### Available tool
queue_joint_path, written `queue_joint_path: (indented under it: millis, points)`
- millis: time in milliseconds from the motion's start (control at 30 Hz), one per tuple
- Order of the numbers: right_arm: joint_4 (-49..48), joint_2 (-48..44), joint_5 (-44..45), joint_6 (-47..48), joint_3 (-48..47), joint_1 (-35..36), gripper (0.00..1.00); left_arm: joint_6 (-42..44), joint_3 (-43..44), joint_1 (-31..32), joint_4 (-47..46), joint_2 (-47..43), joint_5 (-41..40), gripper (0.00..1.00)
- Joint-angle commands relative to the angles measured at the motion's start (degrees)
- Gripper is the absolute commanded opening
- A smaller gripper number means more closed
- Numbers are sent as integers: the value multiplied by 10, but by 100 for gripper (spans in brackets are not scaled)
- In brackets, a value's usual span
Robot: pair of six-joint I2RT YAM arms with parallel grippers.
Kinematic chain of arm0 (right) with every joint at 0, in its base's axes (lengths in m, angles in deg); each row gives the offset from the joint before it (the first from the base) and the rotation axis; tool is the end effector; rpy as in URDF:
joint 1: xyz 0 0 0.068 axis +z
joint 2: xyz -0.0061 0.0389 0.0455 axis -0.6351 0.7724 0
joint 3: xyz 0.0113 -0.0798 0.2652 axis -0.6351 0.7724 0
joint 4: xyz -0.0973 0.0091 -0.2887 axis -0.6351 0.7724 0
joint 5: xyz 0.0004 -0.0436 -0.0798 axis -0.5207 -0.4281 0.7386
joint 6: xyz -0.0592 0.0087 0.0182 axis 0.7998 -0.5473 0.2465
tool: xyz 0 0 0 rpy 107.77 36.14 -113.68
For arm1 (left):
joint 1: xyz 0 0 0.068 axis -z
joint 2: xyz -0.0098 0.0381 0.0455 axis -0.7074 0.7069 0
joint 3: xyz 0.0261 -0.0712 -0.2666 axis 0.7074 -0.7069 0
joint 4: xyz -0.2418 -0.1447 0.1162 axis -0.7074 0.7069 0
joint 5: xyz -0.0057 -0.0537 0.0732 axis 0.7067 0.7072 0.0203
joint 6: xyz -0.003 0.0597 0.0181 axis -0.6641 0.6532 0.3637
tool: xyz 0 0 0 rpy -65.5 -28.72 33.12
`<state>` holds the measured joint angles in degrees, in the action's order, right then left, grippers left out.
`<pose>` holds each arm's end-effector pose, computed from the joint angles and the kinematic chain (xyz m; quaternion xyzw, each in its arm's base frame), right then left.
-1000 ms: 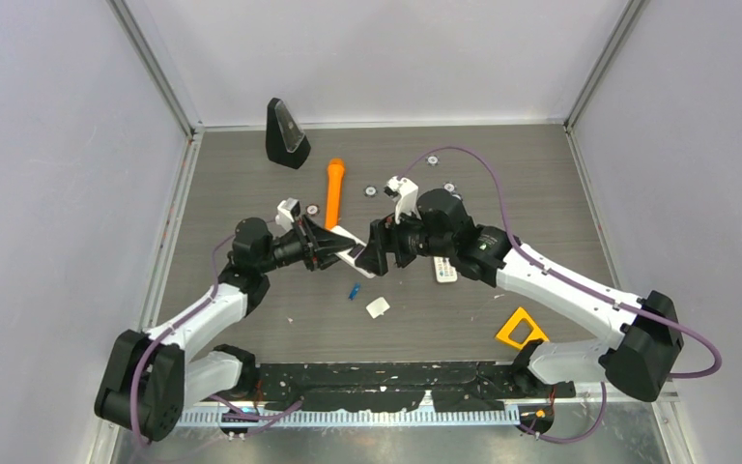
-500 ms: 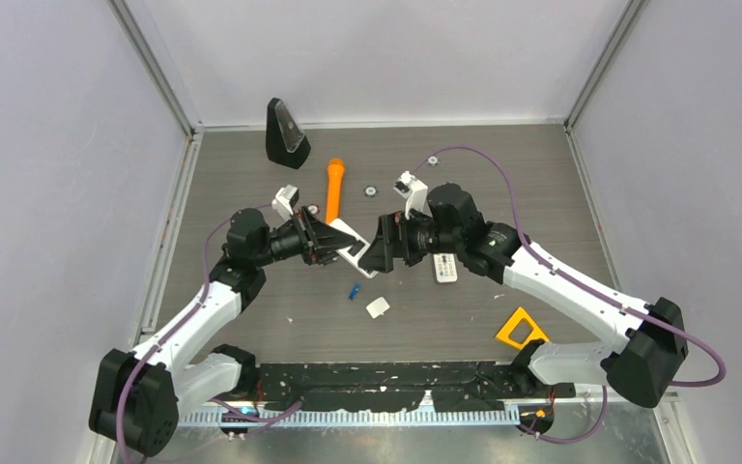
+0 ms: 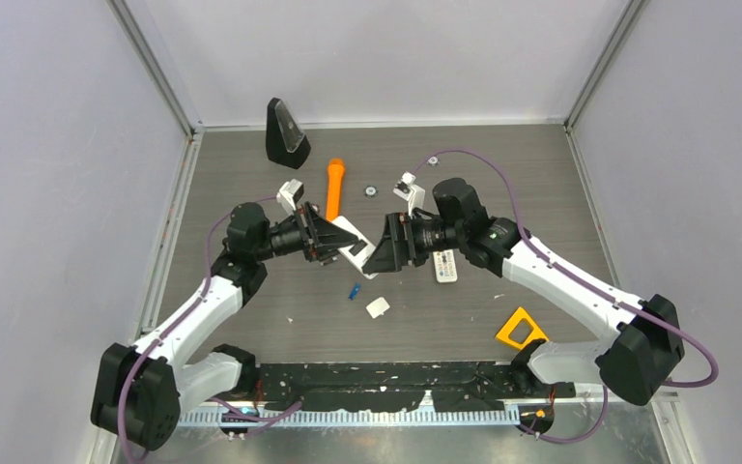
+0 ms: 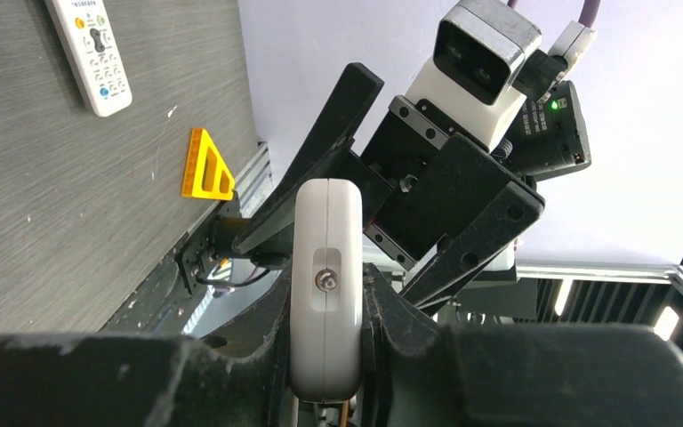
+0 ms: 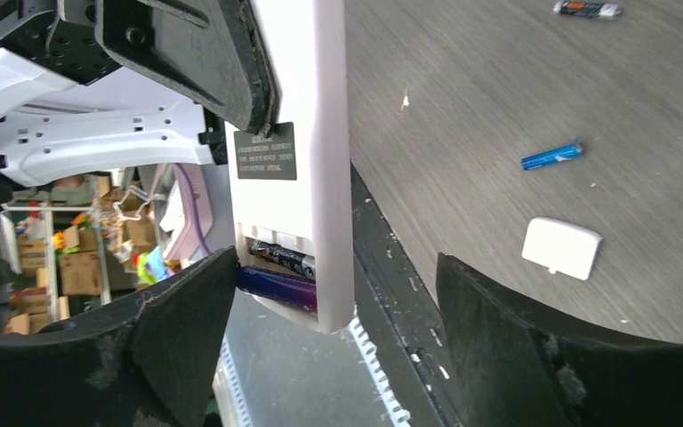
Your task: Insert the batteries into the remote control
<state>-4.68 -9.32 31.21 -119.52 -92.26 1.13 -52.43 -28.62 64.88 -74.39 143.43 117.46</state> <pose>0.2304 0.2352 0.3001 -0.2153 0.8127 0.5002 0.2072 0.2495 -0.1283 0.2575 -0.1165 0.7237 -0.6653 0.1416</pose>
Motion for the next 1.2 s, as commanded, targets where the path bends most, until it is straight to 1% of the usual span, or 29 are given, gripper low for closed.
queue_joint_path:
  millis: [0,67,200,300,433,500,533,567,633,700,733,800,867,900,933,967,1000,1033,1067,1133,1167]
  points:
    - [-29,18,-42,-11,23,-7,82,-49,29,-1,-80,4,29,0]
    - [-46,22,-49,-19,35,-13,73,-69,28,-1,-100,8,34,0]
    - [-79,24,-58,-26,56,-18,64,-99,27,-3,-128,14,38,0]
    - [-97,26,-67,-26,63,-20,59,-130,24,-6,-155,19,39,0]
    - [-136,31,-85,-44,74,-23,48,-163,19,-7,-194,26,40,0]
    - [-158,33,-94,-58,78,-26,39,-176,14,-8,-211,29,39,0]
    - [-164,34,-97,-63,79,-28,36,-183,12,-8,-220,30,39,0]
    - [-172,36,-102,-72,80,-29,30,-187,11,-9,-227,32,39,0]
    - [-194,37,-108,-82,81,-31,22,-191,11,-10,-230,34,39,0]
    - [-200,38,-110,-88,80,-34,21,-189,12,-10,-229,34,39,0]
    - [-201,38,-111,-89,80,-35,21,-187,12,-10,-227,34,39,0]
    - [-201,37,-111,-91,77,-36,25,-180,14,-10,-220,34,39,0]
    - [-201,36,-116,-93,73,-36,34,-165,18,-11,-206,32,39,0]
    - [-201,35,-116,-92,70,-36,43,-155,20,-11,-195,31,39,0]
    - [-201,33,-115,-93,69,-36,47,-143,23,-11,-182,29,39,0]
    - [-201,31,-115,-93,68,-36,54,-129,28,-11,-165,26,39,0]
    - [-202,28,-116,-94,66,-36,57,-115,34,-11,-146,23,37,0]
    - [-204,27,-116,-95,65,-36,62,-99,38,-11,-131,20,35,0]
    - [-210,23,-118,-99,65,-36,65,-81,43,-11,-114,16,34,0]
    - [-219,15,-118,-106,65,-36,74,-46,54,-11,-78,9,30,0]
    - [-221,12,-118,-107,65,-36,76,-32,58,-11,-70,5,29,0]
